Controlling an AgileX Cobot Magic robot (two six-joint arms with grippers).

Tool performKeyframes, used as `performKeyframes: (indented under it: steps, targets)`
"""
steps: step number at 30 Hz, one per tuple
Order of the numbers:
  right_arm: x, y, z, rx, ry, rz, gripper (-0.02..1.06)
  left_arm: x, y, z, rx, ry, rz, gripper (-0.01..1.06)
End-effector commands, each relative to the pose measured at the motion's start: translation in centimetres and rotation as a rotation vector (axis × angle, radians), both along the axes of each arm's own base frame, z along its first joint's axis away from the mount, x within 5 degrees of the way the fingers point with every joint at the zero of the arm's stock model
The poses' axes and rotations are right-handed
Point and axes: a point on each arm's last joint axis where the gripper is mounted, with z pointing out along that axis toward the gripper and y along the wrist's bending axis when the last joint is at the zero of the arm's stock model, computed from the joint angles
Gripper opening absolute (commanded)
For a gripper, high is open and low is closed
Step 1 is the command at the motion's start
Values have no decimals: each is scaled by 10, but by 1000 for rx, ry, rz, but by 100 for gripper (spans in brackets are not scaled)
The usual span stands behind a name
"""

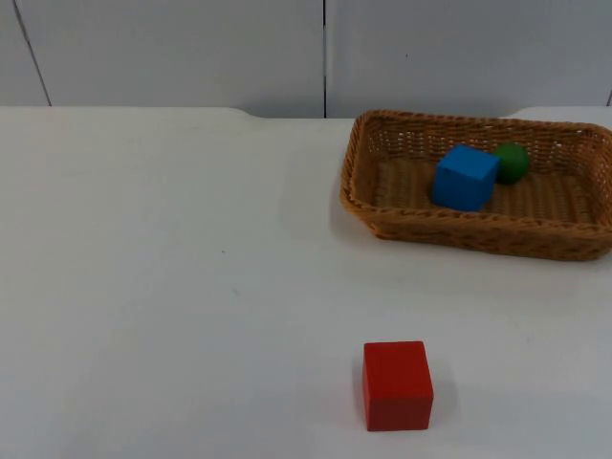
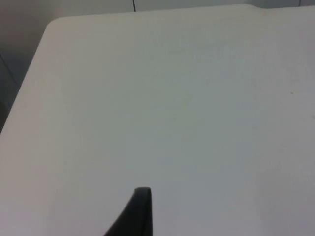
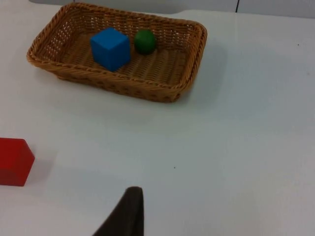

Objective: Place all geometric objects except the red cube into the basket.

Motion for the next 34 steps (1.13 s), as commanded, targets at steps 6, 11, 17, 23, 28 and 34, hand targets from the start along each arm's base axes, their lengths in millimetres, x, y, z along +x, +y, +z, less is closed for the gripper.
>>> performKeyframes:
  steps: [6,11,17,23,28,34]
  targets:
    - [0,0,1,-1,-16,-12,105,1,-4,-1,-25,-7,-38,105]
    - [0,0,1,-1,-16,-12,105,0,-5,-1,-22,-7,-52,105]
    - [0,0,1,-1,-16,-12,105,0,-5,-1,-22,-7,-52,105]
    - [0,0,1,-1,-18,-13,105,0,-5,-1,-22,-7,-52,105]
    - [0,0,1,-1,-18,-13,105,0,-5,-1,-22,-7,-39,105]
    - [0,0,1,-1,-18,-16,105,0,-5,-1,-22,-8,34,105]
